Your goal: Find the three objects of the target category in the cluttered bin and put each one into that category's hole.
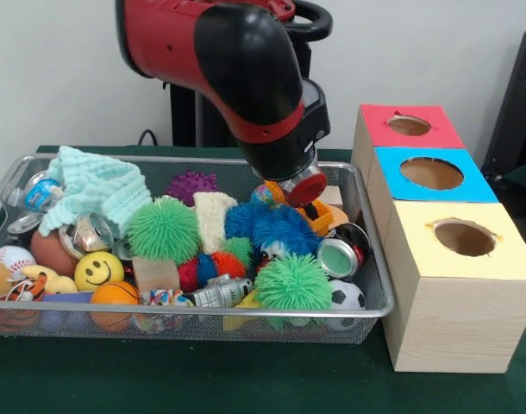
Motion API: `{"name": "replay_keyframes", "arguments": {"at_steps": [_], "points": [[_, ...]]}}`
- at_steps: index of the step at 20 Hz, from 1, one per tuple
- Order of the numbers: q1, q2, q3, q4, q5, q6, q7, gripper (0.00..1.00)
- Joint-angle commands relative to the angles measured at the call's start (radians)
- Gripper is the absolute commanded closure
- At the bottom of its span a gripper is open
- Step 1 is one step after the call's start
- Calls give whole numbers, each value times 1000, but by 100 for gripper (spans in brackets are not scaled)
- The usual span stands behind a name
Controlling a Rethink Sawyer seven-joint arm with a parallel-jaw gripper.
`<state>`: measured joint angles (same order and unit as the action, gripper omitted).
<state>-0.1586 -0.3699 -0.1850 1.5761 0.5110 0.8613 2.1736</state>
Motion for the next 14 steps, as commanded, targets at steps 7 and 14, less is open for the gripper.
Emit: {"name": "replay_keyframes", "arguments": {"at_steps": [7, 14], "points": [[-15, -50, -91, -158, -164, -22, 70, 0], [-66, -92, -70, -186, -195, -41, 29, 0]]}}
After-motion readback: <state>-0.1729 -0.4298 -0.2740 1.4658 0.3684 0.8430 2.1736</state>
